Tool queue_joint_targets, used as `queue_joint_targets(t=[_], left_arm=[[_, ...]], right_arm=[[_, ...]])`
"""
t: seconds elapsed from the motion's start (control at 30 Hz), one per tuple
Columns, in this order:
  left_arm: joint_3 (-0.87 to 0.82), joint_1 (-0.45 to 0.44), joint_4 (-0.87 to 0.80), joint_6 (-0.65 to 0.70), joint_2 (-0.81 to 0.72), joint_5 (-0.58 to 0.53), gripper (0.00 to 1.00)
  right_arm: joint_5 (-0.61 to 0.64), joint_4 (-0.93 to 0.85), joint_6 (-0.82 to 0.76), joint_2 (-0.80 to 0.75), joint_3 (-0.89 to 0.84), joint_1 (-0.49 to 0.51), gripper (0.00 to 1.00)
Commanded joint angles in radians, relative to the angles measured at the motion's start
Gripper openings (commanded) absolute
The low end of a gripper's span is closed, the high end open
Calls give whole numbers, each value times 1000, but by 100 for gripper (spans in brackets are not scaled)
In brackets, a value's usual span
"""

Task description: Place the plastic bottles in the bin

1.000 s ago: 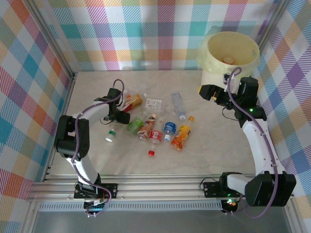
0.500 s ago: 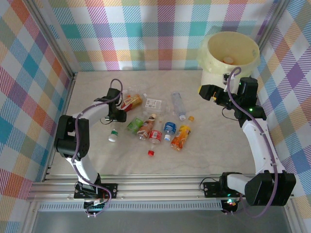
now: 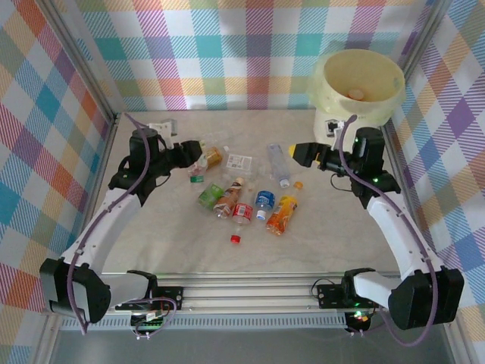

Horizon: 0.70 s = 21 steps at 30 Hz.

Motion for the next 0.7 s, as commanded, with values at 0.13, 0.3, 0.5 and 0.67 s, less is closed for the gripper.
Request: queue_joint_targets(t=[0.13, 0.3, 0.5, 0.67], left_arm=[[-16, -105, 388, -258, -26, 270, 48], [27, -215, 511, -280, -11, 343, 47], [71, -313, 665, -324, 20, 385, 47], [107, -357, 670, -292, 35, 407, 47]], right_arm=[[-110, 103, -11, -44, 23, 86, 100], [-166, 121, -36, -46, 50, 149, 100], [-253, 137, -41, -29, 100, 195, 100], [-329, 125, -49, -25, 137, 215, 100]])
